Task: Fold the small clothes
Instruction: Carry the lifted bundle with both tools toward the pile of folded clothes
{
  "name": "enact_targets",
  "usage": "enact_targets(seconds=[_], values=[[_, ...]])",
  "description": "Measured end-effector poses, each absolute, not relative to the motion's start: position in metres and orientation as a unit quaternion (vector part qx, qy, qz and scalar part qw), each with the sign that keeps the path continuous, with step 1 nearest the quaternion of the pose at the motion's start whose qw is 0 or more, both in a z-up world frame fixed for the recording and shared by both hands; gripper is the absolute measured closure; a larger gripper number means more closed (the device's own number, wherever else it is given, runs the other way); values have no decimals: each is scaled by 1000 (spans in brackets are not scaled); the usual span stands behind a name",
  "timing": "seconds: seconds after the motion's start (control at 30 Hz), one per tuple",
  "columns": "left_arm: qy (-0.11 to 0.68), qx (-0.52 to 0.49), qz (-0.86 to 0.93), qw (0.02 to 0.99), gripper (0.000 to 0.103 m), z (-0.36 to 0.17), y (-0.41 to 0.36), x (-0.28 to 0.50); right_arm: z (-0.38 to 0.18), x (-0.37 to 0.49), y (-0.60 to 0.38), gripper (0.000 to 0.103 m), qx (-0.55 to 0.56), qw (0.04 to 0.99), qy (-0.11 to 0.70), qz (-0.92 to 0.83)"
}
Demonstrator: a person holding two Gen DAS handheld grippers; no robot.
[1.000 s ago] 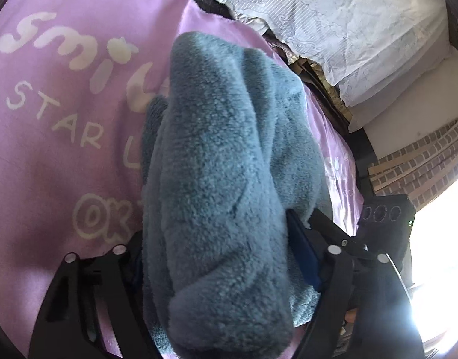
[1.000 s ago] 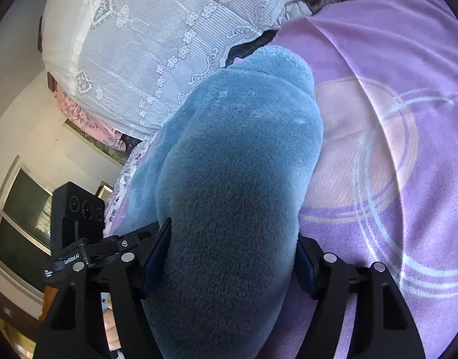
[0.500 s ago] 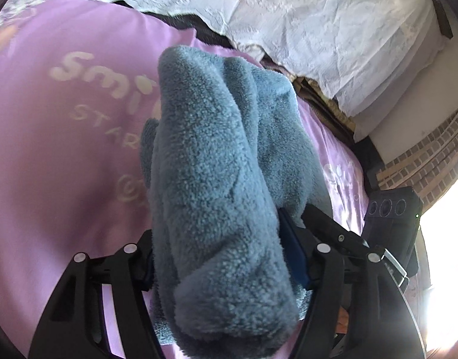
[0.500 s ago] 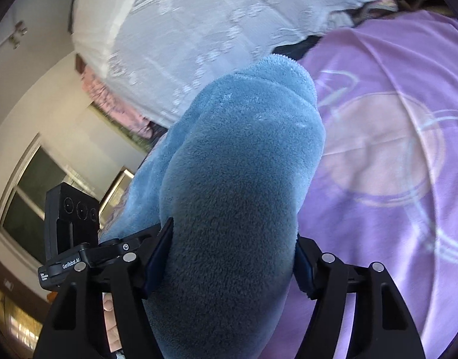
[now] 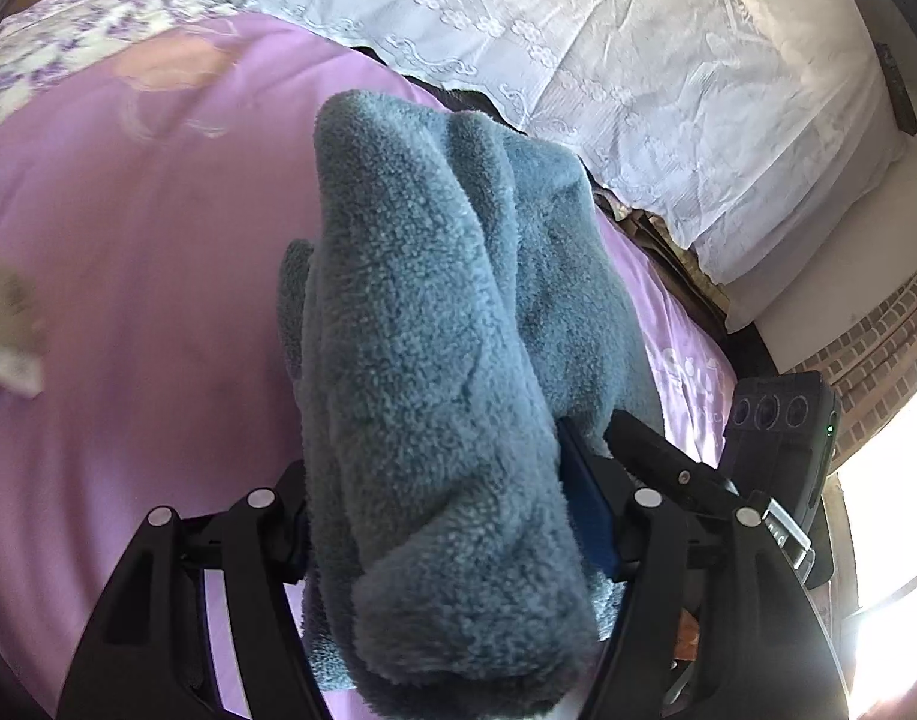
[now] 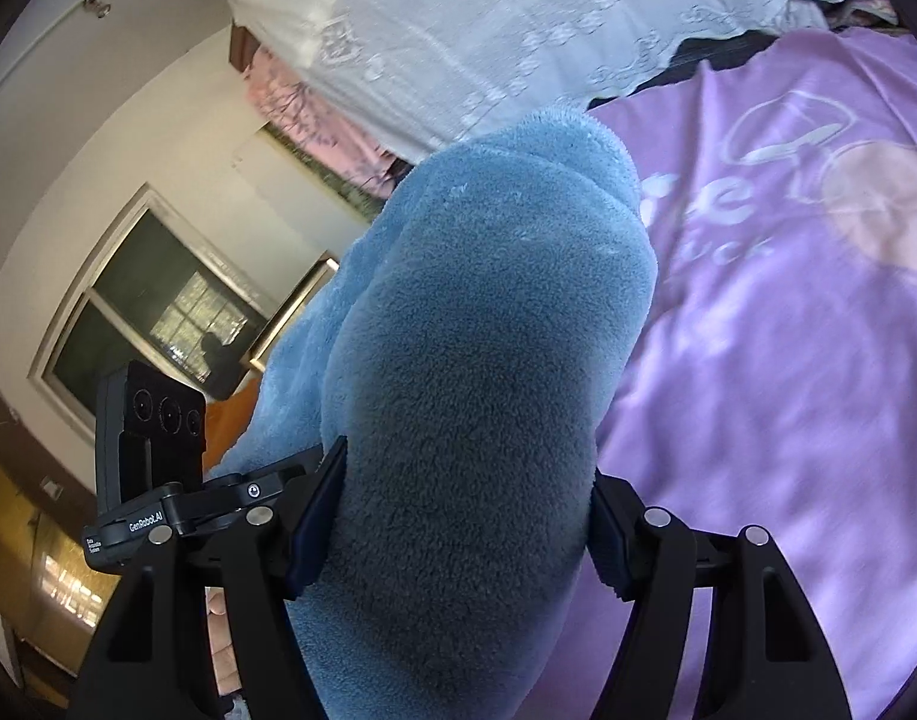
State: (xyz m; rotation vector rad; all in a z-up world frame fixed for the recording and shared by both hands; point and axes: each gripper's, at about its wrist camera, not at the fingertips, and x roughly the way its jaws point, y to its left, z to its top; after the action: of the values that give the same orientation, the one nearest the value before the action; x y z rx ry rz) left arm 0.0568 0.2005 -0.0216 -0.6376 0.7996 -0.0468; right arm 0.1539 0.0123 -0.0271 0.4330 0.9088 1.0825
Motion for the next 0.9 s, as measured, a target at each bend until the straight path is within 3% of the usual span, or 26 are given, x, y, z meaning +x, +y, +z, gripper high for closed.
enact_targets(seconds=[0.6, 0.9], values=[[332, -275, 101, 897, 38, 114, 276, -93, 98, 62, 139, 32, 158, 668, 389, 614], [304, -302, 174, 887, 37, 125, 333, -161, 109, 30, 230, 32, 125, 620, 425, 648]])
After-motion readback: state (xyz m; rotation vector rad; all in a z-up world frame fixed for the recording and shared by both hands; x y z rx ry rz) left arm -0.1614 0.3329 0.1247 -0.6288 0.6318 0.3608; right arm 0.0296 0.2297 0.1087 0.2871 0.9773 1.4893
